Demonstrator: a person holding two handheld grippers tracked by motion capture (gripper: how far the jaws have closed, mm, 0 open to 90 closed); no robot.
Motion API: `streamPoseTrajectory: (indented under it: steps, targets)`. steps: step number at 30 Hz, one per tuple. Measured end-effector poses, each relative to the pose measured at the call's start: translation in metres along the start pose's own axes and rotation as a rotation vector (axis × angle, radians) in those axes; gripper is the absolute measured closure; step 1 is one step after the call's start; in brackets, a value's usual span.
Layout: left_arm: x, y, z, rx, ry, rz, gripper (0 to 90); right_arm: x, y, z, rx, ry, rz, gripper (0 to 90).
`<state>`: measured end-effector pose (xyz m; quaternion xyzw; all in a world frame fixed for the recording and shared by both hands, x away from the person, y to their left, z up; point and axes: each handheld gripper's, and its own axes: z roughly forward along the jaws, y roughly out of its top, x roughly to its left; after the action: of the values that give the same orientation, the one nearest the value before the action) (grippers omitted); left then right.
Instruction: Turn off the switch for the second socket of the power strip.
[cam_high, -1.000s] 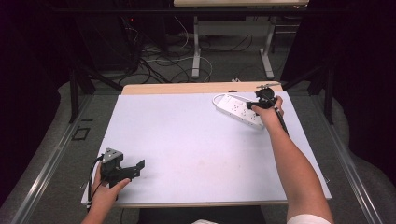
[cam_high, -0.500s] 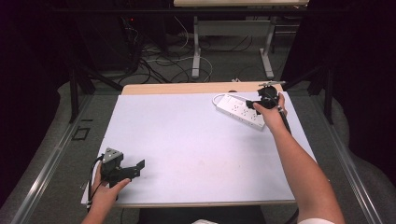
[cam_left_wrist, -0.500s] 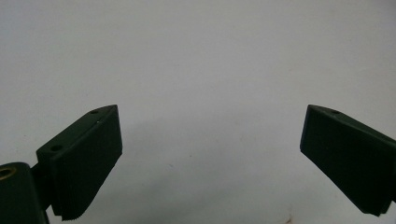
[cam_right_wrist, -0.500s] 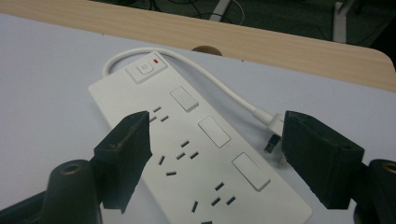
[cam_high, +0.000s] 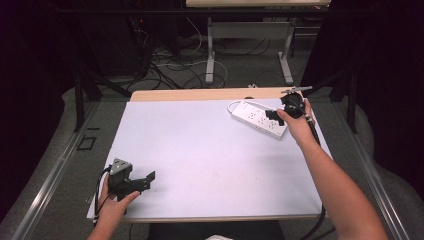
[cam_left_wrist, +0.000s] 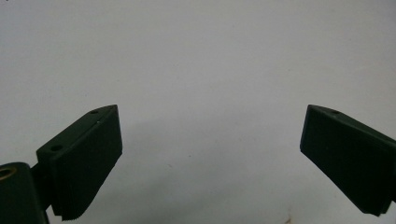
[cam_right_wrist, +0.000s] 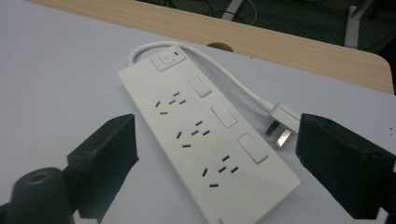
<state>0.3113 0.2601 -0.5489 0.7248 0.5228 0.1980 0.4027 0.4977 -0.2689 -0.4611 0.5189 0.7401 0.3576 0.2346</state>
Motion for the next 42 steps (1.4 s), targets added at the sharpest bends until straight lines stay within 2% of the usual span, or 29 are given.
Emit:
streamPoseTrajectory:
  steps: [6, 9, 16, 23, 29, 32, 35, 42]
  targets:
    - [-0.001, 0.0, 0.0, 0.0, 0.0, 0.0, 5.5, 0.008, -0.004, -0.016, 0.025, 0.029, -0.039, 0.3]
    - [-0.001, 0.0, 0.0, -0.001, 0.0, 0.002, 5.5, 0.014, -0.008, -0.024, 0.005, 0.046, -0.04, 0.0]
    - [-0.001, 0.0, 0.0, -0.001, 0.002, 0.002, 5.5, 0.025, -0.02, -0.039, -0.01, 0.042, -0.117, 0.0]
    - [-0.001, 0.0, 0.0, -0.002, 0.002, 0.001, 5.5, 0.034, -0.036, -0.054, -0.027, 0.076, -0.125, 0.0]
    - [-0.002, 0.0, 0.0, -0.002, 0.002, 0.002, 5.5, 0.039, -0.057, -0.061, -0.041, 0.115, -0.098, 0.0]
    - [-0.002, 0.0, 0.0, -0.002, 0.002, 0.004, 5.5, 0.043, -0.068, -0.064, -0.048, 0.118, -0.1, 0.0]
    - [-0.002, 0.0, 0.0, -0.002, 0.004, 0.003, 5.5, 0.046, -0.078, -0.068, -0.053, 0.109, -0.124, 0.0]
    - [-0.002, 0.0, 0.0, -0.003, 0.006, 0.002, 5.5, 0.051, -0.103, -0.075, -0.057, 0.111, -0.124, 0.0]
